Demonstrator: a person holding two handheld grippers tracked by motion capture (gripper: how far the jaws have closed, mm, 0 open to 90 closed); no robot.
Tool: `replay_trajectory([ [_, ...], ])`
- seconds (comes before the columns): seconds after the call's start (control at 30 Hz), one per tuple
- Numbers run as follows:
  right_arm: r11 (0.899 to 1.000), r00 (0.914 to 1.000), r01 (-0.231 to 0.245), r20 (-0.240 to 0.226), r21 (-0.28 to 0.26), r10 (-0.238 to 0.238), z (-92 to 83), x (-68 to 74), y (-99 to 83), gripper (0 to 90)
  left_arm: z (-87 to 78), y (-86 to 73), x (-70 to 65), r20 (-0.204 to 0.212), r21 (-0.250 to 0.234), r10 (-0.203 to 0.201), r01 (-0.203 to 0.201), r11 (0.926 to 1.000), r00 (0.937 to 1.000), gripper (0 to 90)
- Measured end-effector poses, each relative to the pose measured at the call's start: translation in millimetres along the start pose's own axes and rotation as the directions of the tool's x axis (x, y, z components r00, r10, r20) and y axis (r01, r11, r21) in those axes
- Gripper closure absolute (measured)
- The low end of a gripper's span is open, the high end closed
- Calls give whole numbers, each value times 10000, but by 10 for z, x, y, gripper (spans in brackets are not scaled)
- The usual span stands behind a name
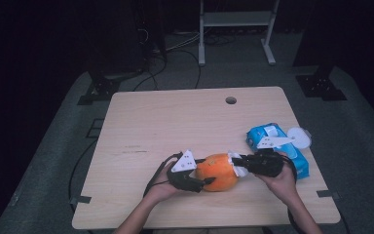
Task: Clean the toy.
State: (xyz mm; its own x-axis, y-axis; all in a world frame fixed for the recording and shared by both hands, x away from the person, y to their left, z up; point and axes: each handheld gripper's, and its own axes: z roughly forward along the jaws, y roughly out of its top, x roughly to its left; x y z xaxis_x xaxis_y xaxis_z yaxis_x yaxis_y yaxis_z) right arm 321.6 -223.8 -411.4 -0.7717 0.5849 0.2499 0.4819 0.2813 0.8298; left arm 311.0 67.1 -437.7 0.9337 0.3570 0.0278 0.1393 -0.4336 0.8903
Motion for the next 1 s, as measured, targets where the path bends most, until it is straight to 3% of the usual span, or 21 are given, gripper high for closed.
replay_trajectory([
  [0.07, 9998, 9998, 183, 128, -20, -182, -5, 65, 31, 793, -5, 24, -18, -135, 97, 131, -130, 9999, 9998, 360],
  [0.17, 9978, 9978, 614, -254, -237, -620, 8, 246, 121, 793, -10, 64, -56, -221, 175, 283, -279, 9995, 9994, 396],
  [0.33, 9911, 9897, 1214, -696, -538, -1250, 44, 468, 205, 791, -91, 164, -68, 62, 243, 315, -317, 9992, 9995, 435],
  [0.43, 9928, 9921, 1084, -576, -504, -1112, 31, 398, 188, 792, -126, 163, -51, 56, 443, 396, -398, 9982, 9992, 438],
  [0.57, 9993, 9984, 313, -467, -181, -322, 79, 177, 62, 792, -96, 96, -6, 267, 344, -84, 75, 9994, 9996, 429],
  [0.6, 9994, 9986, 302, -433, -151, -308, 74, 173, 64, 791, -90, 96, -7, 259, 337, -93, 85, 9994, 9996, 426],
  [0.7, 9970, 9966, 732, -359, -256, -741, 68, 320, 141, 791, -74, 108, -33, 213, 307, -7, 1, 9995, 9998, 420],
  [0.77, 9922, 9911, 1221, -505, -261, -1233, 98, 456, 191, 790, -58, 113, -63, 167, 232, 69, -73, 9997, 9998, 405],
  [0.83, 9852, 9847, 1714, -319, -44, -1715, 134, 552, 213, 790, -66, 100, -49, 275, 185, 12, -17, 9998, 9996, 373],
  [1.0, 9878, 9878, 1534, -302, 248, -1527, 140, 448, 149, 791, -84, 13, 49, 780, -698, 29, 26, 9976, 9970, 225],
])
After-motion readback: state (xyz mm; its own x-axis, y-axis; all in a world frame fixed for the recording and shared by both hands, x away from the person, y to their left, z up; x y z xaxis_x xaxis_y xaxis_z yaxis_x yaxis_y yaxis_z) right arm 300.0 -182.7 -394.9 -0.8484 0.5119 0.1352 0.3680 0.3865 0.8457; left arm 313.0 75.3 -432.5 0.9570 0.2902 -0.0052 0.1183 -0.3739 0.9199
